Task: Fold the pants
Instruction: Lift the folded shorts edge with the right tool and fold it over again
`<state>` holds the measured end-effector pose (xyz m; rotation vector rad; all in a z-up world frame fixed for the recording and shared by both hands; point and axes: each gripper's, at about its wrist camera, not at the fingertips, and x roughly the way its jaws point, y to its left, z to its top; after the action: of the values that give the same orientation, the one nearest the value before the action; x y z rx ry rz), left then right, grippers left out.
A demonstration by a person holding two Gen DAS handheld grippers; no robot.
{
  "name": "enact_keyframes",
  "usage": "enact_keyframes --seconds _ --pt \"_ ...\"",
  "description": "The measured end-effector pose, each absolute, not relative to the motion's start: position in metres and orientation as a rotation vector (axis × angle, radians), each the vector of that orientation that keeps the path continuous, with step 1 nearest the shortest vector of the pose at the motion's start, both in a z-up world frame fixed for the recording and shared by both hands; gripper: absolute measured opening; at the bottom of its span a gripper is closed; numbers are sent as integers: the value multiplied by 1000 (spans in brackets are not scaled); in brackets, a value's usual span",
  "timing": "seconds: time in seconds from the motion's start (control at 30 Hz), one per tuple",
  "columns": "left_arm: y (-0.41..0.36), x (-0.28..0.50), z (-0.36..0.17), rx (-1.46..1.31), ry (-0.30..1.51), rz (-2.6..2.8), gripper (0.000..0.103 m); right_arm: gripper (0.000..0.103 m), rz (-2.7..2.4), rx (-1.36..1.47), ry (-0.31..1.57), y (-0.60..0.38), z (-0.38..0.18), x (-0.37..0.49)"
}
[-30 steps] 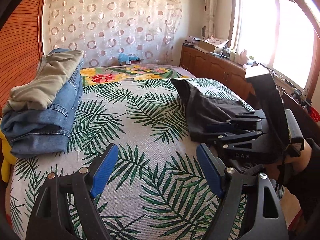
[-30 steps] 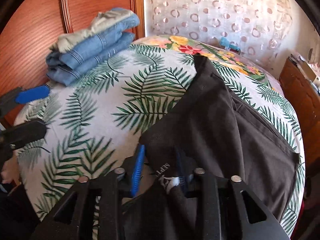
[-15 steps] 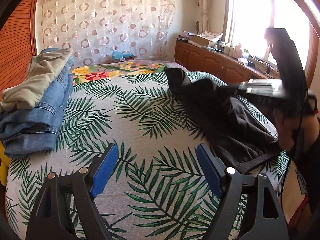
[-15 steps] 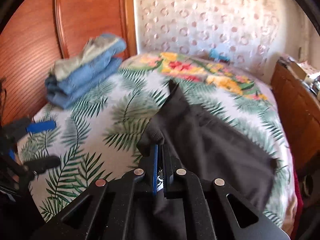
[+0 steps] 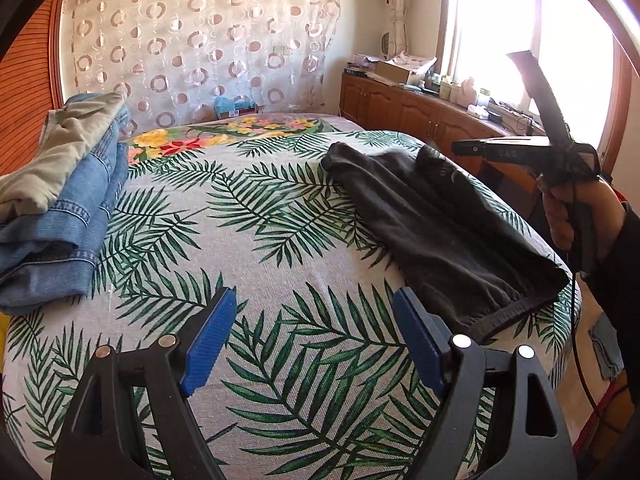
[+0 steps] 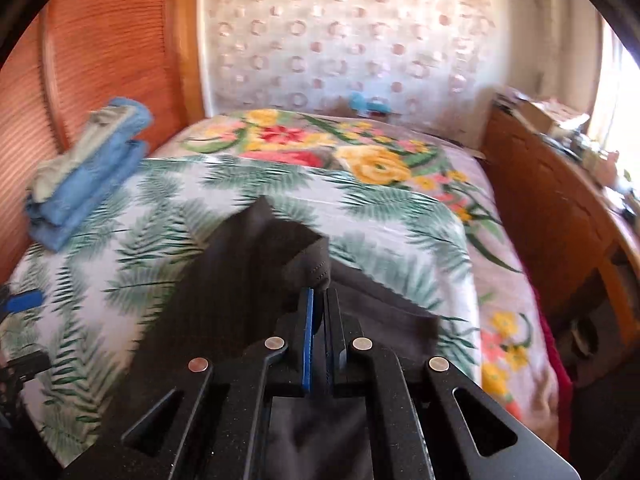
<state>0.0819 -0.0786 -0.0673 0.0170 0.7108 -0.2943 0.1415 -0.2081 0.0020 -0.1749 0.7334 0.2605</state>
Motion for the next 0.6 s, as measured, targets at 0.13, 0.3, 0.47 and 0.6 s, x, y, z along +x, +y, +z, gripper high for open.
enact_keyframes --seconds 0.13,0.3,0.47,0.6 --pt "-82 82 -70 18 719 -302 81 16 244 -130 706 -209 6 138" --pt "-85 84 -76 18 736 -312 81 25 261 -157 746 -204 -7 143" --pt "-93 85 -77 33 742 -327 81 37 266 -183 803 -210 -16 151" --pt "-104 89 -76 59 741 -348 81 37 275 -208 839 -208 -22 160"
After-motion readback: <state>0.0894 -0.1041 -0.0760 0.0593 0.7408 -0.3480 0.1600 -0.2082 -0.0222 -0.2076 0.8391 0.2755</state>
